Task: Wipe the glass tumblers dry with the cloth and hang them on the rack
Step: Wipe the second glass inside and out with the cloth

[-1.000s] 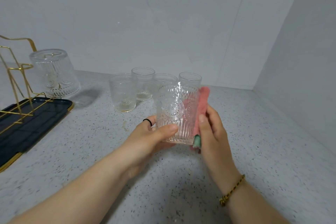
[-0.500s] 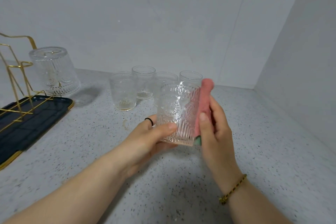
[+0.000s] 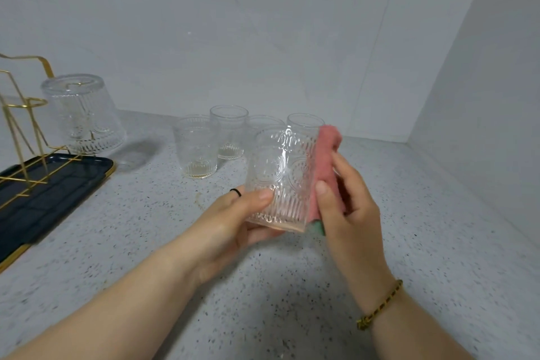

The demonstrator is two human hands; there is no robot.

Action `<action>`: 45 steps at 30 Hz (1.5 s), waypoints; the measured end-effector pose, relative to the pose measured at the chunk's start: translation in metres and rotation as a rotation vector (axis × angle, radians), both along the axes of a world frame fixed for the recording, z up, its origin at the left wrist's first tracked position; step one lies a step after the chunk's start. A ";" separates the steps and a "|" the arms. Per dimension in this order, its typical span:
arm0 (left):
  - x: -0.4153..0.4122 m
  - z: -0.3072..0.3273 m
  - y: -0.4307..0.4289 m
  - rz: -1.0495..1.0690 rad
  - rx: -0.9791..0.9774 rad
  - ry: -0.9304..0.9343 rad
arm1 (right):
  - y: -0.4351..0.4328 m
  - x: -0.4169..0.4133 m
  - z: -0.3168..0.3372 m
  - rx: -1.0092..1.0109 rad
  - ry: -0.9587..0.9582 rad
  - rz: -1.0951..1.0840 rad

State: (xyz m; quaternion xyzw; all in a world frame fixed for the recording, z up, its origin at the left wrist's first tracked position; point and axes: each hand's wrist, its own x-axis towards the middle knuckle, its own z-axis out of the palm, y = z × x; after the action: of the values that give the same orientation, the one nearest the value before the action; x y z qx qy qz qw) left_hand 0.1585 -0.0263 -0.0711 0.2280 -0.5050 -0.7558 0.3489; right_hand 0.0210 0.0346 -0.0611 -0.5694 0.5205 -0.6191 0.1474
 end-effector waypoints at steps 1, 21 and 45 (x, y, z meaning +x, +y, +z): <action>0.000 0.001 0.001 -0.026 0.002 0.034 | 0.001 -0.001 0.002 0.010 -0.065 0.030; 0.000 -0.002 -0.007 0.100 0.061 -0.049 | -0.006 0.011 -0.017 -0.008 0.119 -0.019; 0.000 -0.003 0.002 0.057 -0.099 -0.128 | -0.001 0.004 -0.005 0.074 -0.027 0.090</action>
State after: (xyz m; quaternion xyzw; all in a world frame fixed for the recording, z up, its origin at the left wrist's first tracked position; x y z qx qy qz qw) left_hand 0.1583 -0.0243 -0.0736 0.2728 -0.5563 -0.7034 0.3482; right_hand 0.0251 0.0336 -0.0665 -0.5778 0.5149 -0.5998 0.2029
